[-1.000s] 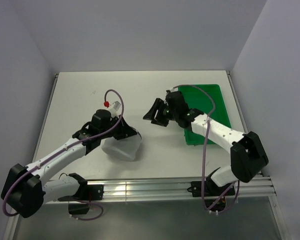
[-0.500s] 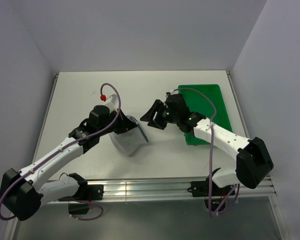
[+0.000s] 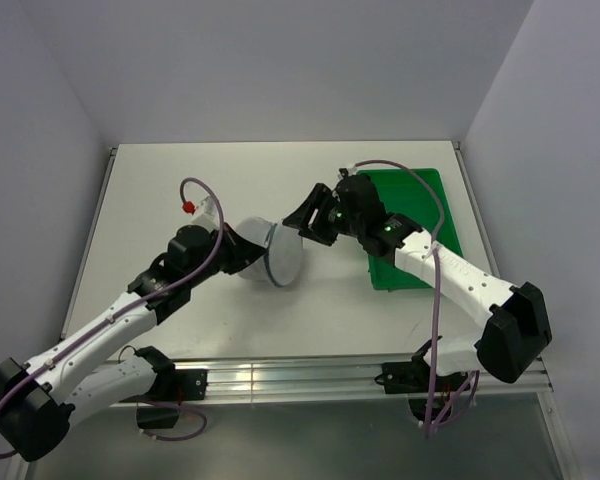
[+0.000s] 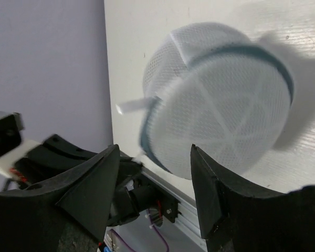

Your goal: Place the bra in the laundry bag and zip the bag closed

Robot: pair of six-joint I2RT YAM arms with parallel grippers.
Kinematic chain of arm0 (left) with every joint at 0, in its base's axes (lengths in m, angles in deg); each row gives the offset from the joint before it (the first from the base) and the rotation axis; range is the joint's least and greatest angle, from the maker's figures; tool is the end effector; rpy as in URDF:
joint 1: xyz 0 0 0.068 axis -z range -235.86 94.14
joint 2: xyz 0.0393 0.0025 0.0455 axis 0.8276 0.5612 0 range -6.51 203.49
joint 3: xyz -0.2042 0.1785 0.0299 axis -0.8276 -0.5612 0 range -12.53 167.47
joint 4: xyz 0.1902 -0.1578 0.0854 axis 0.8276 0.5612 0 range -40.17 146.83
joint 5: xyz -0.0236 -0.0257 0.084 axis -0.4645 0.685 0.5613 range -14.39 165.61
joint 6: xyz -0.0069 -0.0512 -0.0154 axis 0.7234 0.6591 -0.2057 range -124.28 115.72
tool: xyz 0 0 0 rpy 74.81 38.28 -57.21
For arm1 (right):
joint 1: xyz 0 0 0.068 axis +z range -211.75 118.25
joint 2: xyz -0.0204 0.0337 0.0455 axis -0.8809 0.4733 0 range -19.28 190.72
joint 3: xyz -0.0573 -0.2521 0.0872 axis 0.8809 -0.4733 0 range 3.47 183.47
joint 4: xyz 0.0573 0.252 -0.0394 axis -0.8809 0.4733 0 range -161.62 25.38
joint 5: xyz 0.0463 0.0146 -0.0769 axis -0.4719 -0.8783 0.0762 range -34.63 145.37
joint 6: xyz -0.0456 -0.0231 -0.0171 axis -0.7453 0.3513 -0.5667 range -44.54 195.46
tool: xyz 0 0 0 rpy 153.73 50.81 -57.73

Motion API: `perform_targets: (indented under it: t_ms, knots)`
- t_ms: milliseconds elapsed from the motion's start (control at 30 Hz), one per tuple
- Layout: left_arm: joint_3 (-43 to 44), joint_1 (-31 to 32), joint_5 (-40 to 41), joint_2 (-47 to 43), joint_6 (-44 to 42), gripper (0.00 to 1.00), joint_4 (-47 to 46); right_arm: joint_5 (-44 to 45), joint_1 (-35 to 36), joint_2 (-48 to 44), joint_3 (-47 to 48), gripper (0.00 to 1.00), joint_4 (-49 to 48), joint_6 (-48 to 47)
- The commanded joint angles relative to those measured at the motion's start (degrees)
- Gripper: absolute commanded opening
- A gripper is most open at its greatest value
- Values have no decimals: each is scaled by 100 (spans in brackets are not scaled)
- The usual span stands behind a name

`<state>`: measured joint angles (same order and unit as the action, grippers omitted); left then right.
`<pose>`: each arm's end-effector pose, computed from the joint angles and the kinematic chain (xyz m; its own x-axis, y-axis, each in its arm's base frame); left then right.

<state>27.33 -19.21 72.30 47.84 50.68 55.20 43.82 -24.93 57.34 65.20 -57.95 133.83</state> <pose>0.1764 -0.1337 0.2877 -0.6800 -0.5128 -0.5240 0.1441 0.6073 -0.7813 0.2413 0.1895 0.3134 -0.8204 0.4279 -0.3792 -0.0559 0.6000 0.7980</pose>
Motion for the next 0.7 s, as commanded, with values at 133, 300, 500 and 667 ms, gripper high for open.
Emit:
perform_targets:
  t_ms: [133,300,500,667]
  knots:
    - [-961,633,487,-117,840,0,-782,224,71,-664,-626,64,-83,191]
    - [-840,642,507,-21,789,0,-774,591,475,-991,-1084,64,-102,219]
    - [-418,651,454,155,595,0,-589,890,808,-1009,-1129,63,-32,210]
    - [-6,634,673,41,595,0,-335,1312,1038,-1026,-1040,60,197,96]
